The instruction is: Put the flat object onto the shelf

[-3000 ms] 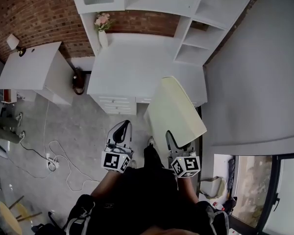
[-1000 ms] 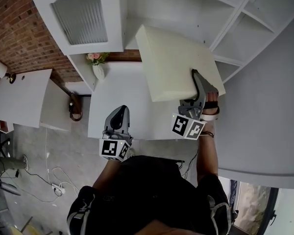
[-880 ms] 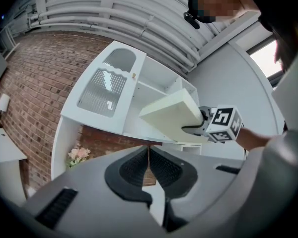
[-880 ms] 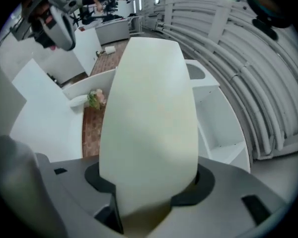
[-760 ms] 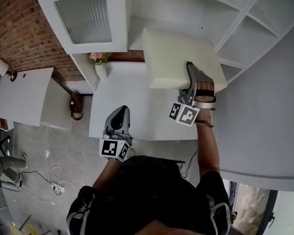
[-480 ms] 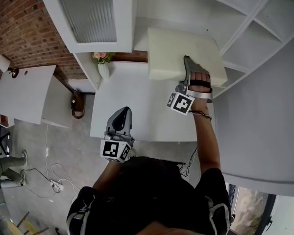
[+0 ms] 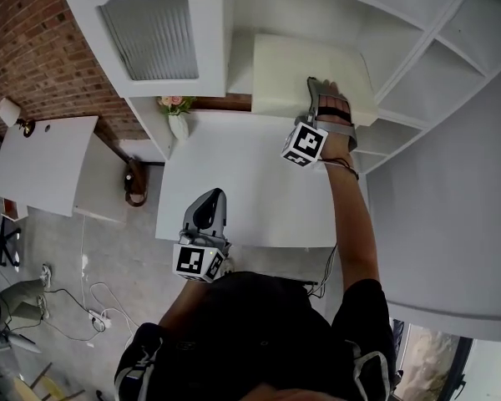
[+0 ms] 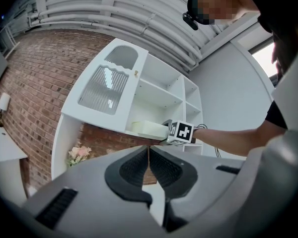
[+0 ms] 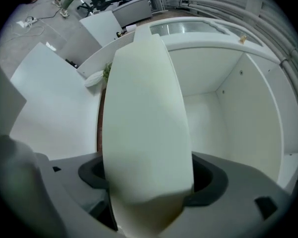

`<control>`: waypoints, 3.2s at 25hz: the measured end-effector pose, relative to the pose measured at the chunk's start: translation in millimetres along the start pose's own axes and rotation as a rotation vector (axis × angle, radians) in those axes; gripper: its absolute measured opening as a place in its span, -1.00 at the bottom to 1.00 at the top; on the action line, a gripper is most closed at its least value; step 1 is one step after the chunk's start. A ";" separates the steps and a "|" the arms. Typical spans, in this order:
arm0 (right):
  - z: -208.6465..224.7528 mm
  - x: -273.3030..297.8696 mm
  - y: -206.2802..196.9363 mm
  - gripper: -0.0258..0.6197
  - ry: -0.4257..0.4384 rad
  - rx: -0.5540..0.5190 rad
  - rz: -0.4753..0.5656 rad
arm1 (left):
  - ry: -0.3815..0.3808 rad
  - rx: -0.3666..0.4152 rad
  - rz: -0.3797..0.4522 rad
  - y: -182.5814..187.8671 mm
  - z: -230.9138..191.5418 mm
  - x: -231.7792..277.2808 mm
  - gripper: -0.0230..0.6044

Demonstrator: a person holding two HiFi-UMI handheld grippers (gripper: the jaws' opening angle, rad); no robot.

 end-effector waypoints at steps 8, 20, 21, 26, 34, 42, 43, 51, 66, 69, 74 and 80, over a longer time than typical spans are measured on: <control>6.0 55.5 -5.9 0.41 0.038 -0.011 -0.043 | 0.015 0.003 -0.001 -1.3 0.8 5.5 -0.87; 11.0 52.5 -0.1 0.50 0.113 0.069 0.073 | 0.032 -0.010 -0.014 -8.7 8.5 -10.2 -0.87; 12.0 46.5 0.0 0.50 0.123 0.084 0.083 | 0.031 -0.015 -0.024 -11.3 11.1 -12.3 -0.87; 22.0 -1.8 -5.0 0.49 0.039 0.165 0.127 | 0.012 -0.011 -0.020 -11.1 24.8 -16.6 -0.87; -25.4 -119.9 -18.2 0.45 0.139 0.982 0.418 | 0.004 -0.002 -0.023 -11.7 37.8 -16.8 -0.87; -105.3 -205.1 -29.2 -0.46 0.177 1.421 0.440 | -0.043 0.020 -0.011 -12.4 71.7 -16.1 -0.87; -108.5 -214.9 -29.7 -0.48 0.174 1.447 0.446 | -0.044 0.021 -0.010 -13.2 74.6 -16.7 -0.87; -126.0 -270.5 -43.9 -0.70 0.137 1.571 0.436 | -0.054 0.028 -0.016 -23.4 92.9 -21.3 -0.87; -130.7 -291.7 -43.9 -0.83 0.122 1.541 0.446 | -0.055 0.025 -0.020 -28.0 100.8 -27.8 -0.87; -130.5 -292.7 -43.9 -0.83 0.118 1.539 0.445 | -0.056 0.021 -0.019 -28.2 101.0 -28.5 -0.87; -131.9 -293.7 -46.3 -0.83 0.112 1.533 0.438 | -0.059 0.015 -0.021 -30.8 101.8 -27.6 -0.87; -133.2 -295.4 -45.5 -0.83 0.110 1.529 0.442 | -0.063 0.010 -0.021 -31.0 101.9 -28.4 -0.87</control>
Point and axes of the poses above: the fingertips, and each gripper's own axes: x forward along the fingers, z to its right, y out of its top, the point moved 2 cm from there along -x, backward along the fingers, and after that the axes turned 7 degrees about -x, right-handed, at the moved point
